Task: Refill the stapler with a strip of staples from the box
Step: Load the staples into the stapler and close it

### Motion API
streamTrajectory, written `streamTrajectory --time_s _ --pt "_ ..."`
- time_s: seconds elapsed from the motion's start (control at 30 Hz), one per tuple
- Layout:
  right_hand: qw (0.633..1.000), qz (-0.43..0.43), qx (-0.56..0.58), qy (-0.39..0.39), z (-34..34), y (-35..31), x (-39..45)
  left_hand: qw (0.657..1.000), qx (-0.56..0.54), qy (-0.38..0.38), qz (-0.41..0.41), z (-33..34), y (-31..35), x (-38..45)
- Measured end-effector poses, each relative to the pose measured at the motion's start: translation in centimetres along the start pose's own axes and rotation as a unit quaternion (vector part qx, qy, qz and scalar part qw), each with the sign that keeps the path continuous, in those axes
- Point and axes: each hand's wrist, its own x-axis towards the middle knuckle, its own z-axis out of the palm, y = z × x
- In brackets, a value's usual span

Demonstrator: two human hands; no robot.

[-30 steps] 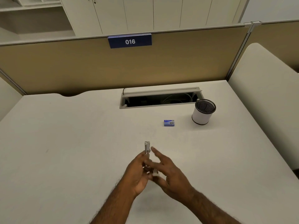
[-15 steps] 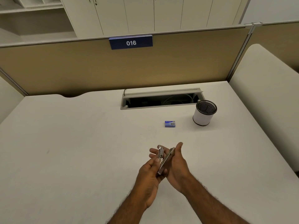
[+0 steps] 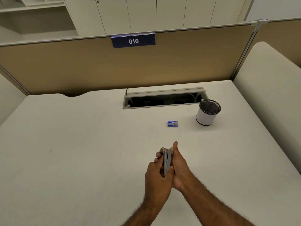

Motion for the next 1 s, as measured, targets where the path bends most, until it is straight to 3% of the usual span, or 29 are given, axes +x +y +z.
streamTrajectory --time_s 0.57,0.73,0.8,0.9,1.0 --pt "0.999 0.042 -0.026 -0.013 1.1 0.8 1.6 0.999 0.003 0.036 -0.026 -0.3 -1.5 1.1" --pt "0.988 0.024 -0.154 0.008 1.4 0.9 2.2 0.997 -0.001 0.055 -0.051 -0.8 -2.1 2.5" --pt "0.959 -0.026 -0.272 0.079 1.8 1.2 2.6 0.996 -0.001 0.065 -0.066 -1.1 -2.4 3.5" --pt "0.874 -0.125 -0.443 0.156 2.5 1.7 3.6 0.995 0.005 0.068 -0.078 -1.5 -2.7 5.5" --pt "0.831 -0.171 -0.499 0.174 2.5 1.8 4.8 0.994 0.012 0.076 -0.076 -1.8 -2.8 7.5"
